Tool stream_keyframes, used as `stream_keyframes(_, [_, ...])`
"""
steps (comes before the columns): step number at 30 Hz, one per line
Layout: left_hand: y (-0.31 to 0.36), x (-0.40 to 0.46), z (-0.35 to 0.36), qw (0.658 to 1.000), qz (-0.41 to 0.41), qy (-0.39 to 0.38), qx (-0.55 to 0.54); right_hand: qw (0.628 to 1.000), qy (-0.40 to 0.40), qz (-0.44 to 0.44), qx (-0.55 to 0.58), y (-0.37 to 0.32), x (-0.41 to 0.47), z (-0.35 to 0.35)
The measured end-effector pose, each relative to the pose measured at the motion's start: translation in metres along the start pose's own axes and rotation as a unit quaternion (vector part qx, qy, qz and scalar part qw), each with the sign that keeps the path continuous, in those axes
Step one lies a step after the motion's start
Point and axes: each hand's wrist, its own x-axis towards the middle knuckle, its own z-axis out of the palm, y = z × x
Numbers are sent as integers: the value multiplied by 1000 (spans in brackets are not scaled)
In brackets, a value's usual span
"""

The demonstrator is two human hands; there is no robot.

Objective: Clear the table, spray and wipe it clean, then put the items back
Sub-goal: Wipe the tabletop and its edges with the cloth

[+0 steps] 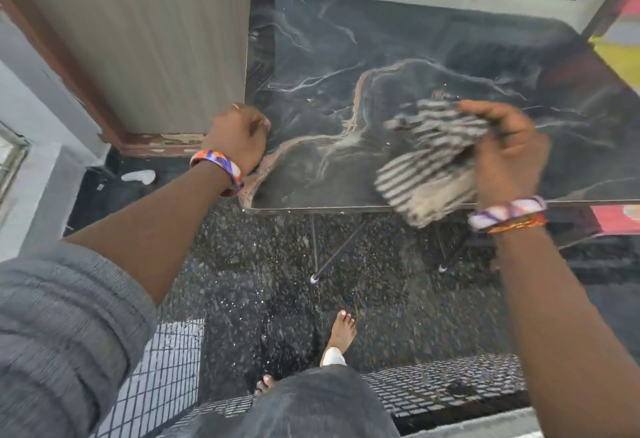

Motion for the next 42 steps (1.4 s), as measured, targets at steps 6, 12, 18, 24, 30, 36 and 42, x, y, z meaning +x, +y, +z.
stream_keyframes(6, [7,12,11,997,76,-22,23,834,-99,307,-448,119,50,-41])
stream_keyframes(12, [-11,14,8,999,40,-11,32,873,-222,137,-413,123,56,7])
stream_keyframes(18, [-18,11,-9,999,-9,-12,31,906,-389,18,-168,34,-17,116])
stream_keyframes(24, [-18,19,-26,992,-88,-59,-71,774,-582,149,201,-9,-97,126])
stream_keyframes(30, [22,20,-14,822,-173,-346,-418,712,-385,361,463,1,-70,65])
stream_keyframes(36, [92,13,34,688,-95,-538,-477,771,-235,406,431,14,-30,9])
stream_keyframes(42, [168,31,89,778,-57,-434,-450,882,-183,331,283,52,16,-56])
